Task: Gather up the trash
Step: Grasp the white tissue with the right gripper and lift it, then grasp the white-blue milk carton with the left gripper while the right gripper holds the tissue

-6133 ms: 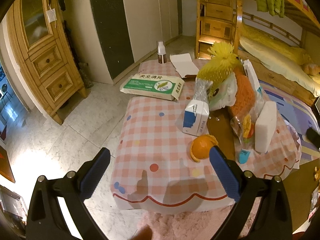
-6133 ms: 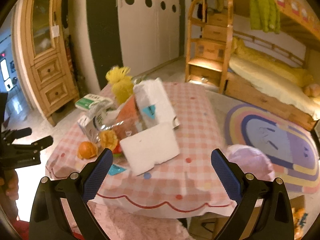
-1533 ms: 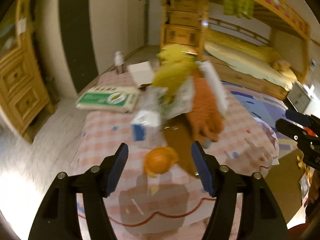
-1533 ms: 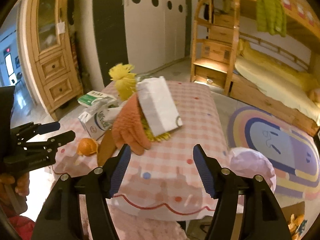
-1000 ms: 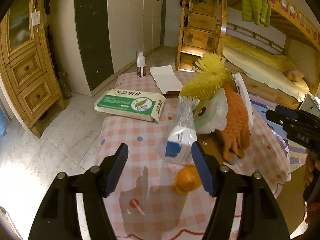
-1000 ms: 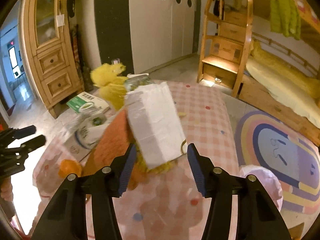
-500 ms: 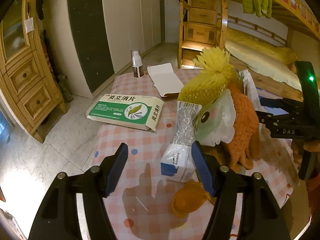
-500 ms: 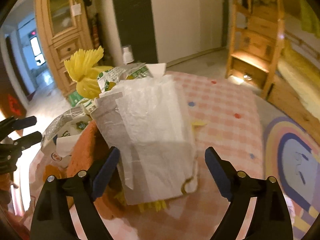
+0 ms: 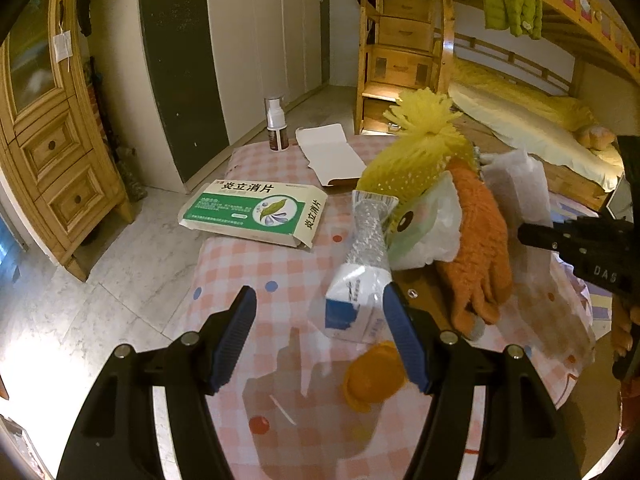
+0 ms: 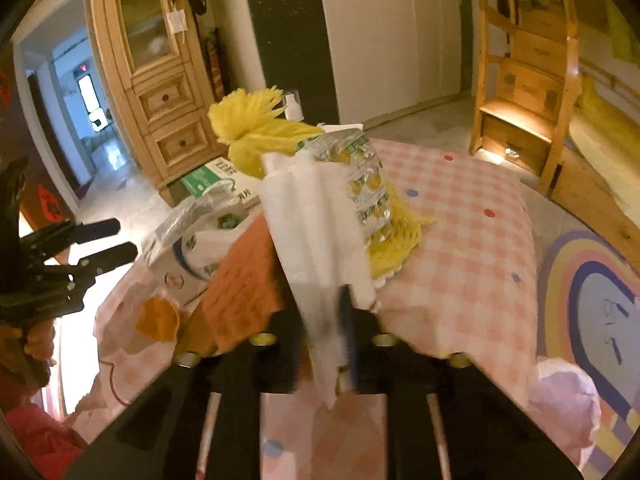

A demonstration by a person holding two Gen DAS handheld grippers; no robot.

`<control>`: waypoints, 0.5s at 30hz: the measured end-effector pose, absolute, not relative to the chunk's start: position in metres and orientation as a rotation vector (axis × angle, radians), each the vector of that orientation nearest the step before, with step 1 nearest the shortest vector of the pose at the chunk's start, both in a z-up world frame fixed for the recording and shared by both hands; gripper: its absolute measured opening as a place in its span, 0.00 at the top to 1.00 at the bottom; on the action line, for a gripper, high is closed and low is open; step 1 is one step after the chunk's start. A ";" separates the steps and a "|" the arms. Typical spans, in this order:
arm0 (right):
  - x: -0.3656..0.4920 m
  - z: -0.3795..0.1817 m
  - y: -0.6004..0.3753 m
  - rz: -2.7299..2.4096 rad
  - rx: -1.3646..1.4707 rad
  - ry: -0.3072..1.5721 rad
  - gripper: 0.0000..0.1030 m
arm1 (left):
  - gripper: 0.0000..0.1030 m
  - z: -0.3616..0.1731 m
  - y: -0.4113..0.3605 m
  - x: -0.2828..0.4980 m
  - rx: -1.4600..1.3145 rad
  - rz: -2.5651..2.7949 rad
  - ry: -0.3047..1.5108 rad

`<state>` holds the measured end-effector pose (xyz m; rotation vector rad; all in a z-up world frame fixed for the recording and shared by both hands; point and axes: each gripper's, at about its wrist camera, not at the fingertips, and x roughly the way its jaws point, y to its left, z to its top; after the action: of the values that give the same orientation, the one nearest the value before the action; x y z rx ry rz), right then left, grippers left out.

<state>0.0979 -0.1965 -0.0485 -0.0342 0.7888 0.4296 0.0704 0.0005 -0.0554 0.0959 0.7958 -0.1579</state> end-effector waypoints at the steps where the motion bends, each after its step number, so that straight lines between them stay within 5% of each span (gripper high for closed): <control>1: 0.091 -0.047 -0.195 0.404 -0.047 0.779 0.93 | 0.38 -0.055 0.001 0.067 0.095 -0.160 0.794; 15: 0.017 0.004 -0.216 0.146 0.016 0.624 0.97 | 0.31 -0.051 0.005 0.053 0.069 -0.185 0.763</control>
<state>0.0172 -0.2158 0.0035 0.0164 0.6237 0.1462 0.0534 0.0054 -0.0507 0.0690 0.7629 -0.1852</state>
